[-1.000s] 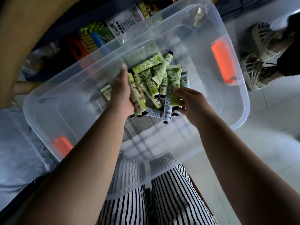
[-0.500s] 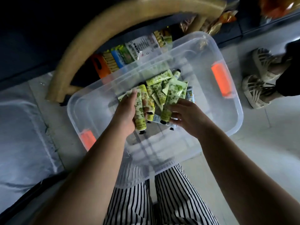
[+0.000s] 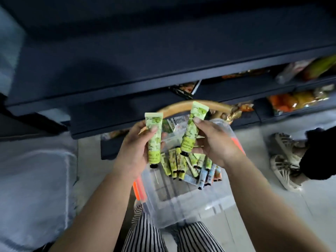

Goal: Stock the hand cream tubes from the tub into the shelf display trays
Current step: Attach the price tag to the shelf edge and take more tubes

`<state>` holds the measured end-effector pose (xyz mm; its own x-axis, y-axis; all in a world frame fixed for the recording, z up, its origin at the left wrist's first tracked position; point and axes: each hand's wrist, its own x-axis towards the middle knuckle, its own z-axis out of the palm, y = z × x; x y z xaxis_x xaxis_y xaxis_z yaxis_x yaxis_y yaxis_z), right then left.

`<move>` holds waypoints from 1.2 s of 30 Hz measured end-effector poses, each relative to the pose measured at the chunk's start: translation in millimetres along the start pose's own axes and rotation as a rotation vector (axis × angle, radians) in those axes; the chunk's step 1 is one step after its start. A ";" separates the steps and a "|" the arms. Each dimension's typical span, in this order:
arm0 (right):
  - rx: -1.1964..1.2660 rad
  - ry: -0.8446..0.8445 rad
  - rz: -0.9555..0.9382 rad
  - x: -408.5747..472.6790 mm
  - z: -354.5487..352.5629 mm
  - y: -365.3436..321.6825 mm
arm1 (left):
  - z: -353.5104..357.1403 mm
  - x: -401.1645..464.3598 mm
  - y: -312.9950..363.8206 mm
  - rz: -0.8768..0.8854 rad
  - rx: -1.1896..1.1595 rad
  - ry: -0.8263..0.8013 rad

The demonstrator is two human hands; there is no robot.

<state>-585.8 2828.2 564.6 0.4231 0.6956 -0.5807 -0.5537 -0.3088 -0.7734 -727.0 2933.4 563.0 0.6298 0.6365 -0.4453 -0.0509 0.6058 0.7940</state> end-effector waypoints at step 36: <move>-0.227 -0.165 -0.949 -128.4 218.1 -254.1 | -17.8 -111.6 355.6 0.899 0.383 0.029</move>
<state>-655.9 2958.9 891.3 0.5053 0.7952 0.3351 0.1213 0.3190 -0.9399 -829.2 3086.3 887.7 0.4598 0.7997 0.3861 -0.2446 -0.3039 0.9208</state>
